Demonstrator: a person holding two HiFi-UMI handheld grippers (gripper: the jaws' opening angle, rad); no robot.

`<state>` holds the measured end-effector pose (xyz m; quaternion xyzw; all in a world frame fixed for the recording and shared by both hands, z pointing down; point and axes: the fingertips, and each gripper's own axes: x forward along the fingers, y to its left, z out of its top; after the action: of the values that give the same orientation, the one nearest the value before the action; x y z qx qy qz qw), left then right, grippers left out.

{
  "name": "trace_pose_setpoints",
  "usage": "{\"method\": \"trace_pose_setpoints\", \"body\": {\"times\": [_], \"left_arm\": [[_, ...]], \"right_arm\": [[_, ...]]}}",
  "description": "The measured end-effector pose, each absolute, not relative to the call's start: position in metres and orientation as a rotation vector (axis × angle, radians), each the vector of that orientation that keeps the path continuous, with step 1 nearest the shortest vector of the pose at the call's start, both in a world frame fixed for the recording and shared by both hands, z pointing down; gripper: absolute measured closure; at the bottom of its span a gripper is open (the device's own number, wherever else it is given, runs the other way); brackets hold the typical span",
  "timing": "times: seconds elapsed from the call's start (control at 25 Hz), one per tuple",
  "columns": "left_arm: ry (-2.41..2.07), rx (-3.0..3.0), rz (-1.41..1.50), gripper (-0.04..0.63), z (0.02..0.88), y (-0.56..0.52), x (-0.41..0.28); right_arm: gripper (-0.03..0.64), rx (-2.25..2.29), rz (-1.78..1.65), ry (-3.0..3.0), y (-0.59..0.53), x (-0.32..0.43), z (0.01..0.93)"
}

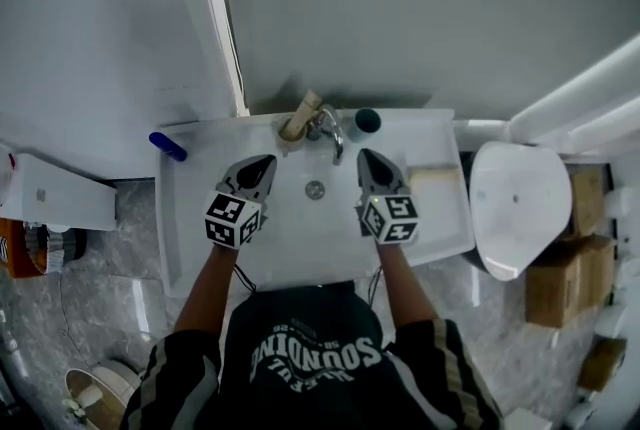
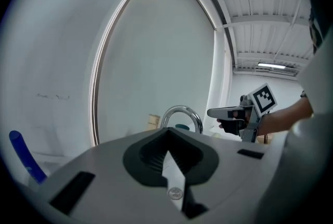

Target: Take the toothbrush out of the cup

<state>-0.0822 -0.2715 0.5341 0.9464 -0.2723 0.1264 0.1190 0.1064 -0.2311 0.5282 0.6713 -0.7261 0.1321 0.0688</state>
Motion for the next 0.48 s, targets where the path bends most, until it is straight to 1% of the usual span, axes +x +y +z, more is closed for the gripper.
{"method": "trace_pose_setpoints", "body": {"times": [0.28, 0.48], "left_arm": [[-0.708, 2.782, 0.362, 0.597, 0.539, -0.276, -0.105], [-0.68, 2.789, 0.373, 0.597, 0.542, -0.274, -0.12]], "right_arm": [[0.617, 2.021, 0.4, -2.133, -0.214, 0.057, 0.537], [0.617, 2.019, 0.412, -2.124, -0.221, 0.024, 0.55]]}}
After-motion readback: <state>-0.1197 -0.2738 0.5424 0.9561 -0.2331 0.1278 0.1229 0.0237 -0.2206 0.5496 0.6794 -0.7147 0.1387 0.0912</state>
